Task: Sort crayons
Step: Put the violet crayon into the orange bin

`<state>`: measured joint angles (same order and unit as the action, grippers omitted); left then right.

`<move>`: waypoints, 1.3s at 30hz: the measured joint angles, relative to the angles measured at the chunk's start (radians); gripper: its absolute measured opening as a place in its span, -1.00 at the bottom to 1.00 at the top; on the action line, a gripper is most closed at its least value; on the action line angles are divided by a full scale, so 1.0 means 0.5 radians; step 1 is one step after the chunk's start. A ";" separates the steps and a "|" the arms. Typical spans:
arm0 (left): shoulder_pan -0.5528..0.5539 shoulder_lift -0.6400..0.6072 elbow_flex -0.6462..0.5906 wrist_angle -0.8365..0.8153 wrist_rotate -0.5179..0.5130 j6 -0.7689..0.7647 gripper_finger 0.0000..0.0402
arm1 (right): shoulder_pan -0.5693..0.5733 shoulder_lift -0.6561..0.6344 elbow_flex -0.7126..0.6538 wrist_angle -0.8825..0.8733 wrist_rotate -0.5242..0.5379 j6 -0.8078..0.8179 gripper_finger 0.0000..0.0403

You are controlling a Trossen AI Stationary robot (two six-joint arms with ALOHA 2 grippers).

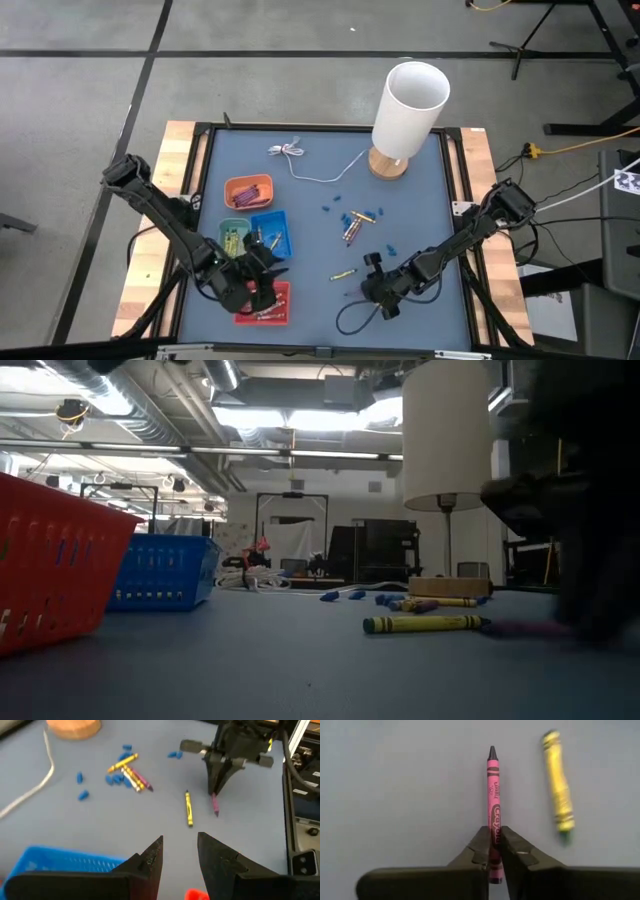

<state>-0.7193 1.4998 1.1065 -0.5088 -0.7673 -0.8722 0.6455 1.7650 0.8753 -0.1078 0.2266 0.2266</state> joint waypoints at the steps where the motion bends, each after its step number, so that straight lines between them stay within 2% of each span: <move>1: 0.018 0.000 0.000 0.037 0.000 0.065 -0.47 | -0.003 0.001 0.019 -0.002 0.040 -0.005 -0.86; 5: 0.095 0.000 0.000 0.167 -0.001 0.290 -0.47 | -0.044 -0.006 0.109 0.021 0.233 -0.079 -0.85; 10: 0.201 0.000 0.000 0.299 0.011 0.387 -0.47 | -0.157 -0.009 0.191 0.028 0.523 -0.106 -0.85; 13: 0.252 0.000 0.001 0.326 0.080 0.463 -0.47 | -0.241 -0.009 0.210 0.129 0.589 -0.151 -0.84; 20: 0.292 0.000 0.001 0.317 0.301 0.766 -0.48 | -0.402 -0.009 0.213 0.550 0.479 -0.173 -0.84; 28: 0.314 0.000 0.001 0.321 0.313 0.980 -0.48 | -0.517 -0.011 0.213 0.950 0.079 -0.153 -0.84; 35: 0.346 0.000 0.001 0.321 0.319 0.982 -0.48 | -0.520 -0.012 0.214 1.123 0.046 -0.203 -0.84; 39: 0.369 0.000 0.001 0.321 0.426 0.980 -0.48 | -0.520 -0.012 0.214 1.129 0.046 -0.208 -0.84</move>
<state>-0.5348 1.4998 1.1069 -0.3485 -0.5546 -0.3824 0.3855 1.7588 0.9821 0.4565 0.2495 0.1226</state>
